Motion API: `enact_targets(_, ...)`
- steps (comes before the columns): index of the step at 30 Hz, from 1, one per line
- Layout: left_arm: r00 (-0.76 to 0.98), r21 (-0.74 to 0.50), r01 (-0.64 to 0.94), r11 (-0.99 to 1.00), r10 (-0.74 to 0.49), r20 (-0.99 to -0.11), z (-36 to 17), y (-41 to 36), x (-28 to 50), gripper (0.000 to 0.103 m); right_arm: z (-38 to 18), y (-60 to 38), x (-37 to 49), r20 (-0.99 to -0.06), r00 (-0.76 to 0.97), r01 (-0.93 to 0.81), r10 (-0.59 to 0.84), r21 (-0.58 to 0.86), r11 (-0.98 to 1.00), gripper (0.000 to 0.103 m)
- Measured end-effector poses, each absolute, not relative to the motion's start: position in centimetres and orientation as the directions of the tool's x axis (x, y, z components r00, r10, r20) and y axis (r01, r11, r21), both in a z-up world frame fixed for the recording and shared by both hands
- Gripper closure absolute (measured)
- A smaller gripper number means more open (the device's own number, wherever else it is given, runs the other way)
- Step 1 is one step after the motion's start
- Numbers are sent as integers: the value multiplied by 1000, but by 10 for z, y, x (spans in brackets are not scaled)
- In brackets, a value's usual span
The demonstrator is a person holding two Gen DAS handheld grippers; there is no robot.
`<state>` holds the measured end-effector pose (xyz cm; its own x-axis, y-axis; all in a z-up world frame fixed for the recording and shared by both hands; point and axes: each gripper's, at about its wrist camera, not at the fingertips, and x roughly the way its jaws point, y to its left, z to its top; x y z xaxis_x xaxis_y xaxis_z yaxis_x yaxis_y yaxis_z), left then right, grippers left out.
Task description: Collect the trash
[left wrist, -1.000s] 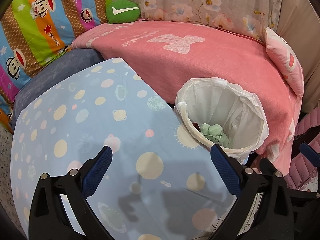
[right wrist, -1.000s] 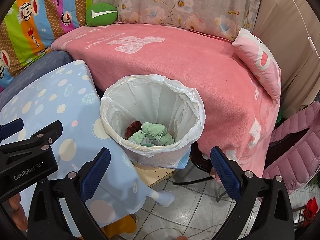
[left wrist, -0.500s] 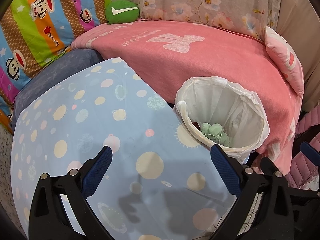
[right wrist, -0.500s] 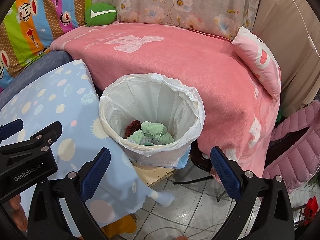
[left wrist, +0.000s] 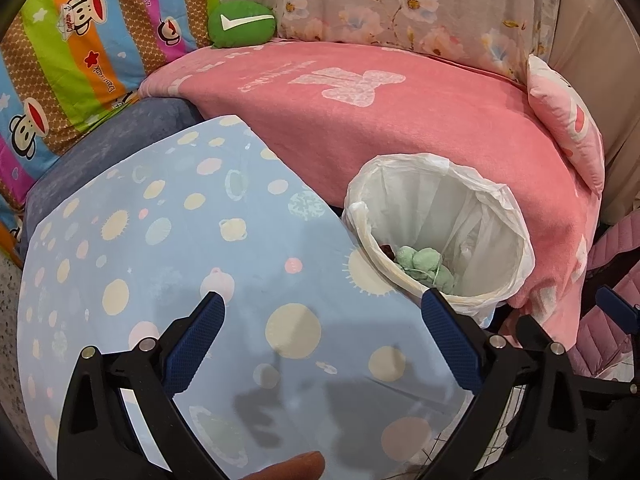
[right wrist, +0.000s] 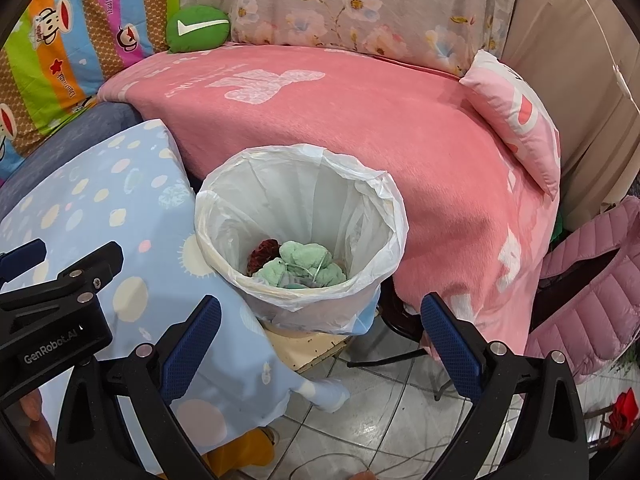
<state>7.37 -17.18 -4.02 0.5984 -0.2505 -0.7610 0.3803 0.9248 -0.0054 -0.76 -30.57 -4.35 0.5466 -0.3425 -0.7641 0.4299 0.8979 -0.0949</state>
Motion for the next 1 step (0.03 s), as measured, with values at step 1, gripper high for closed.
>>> enact_targets(1,596,-9,383,924,-255,-761,-40,-172,74,9,-44,-305,-7,-764,547,430,-343,-96,898,7)
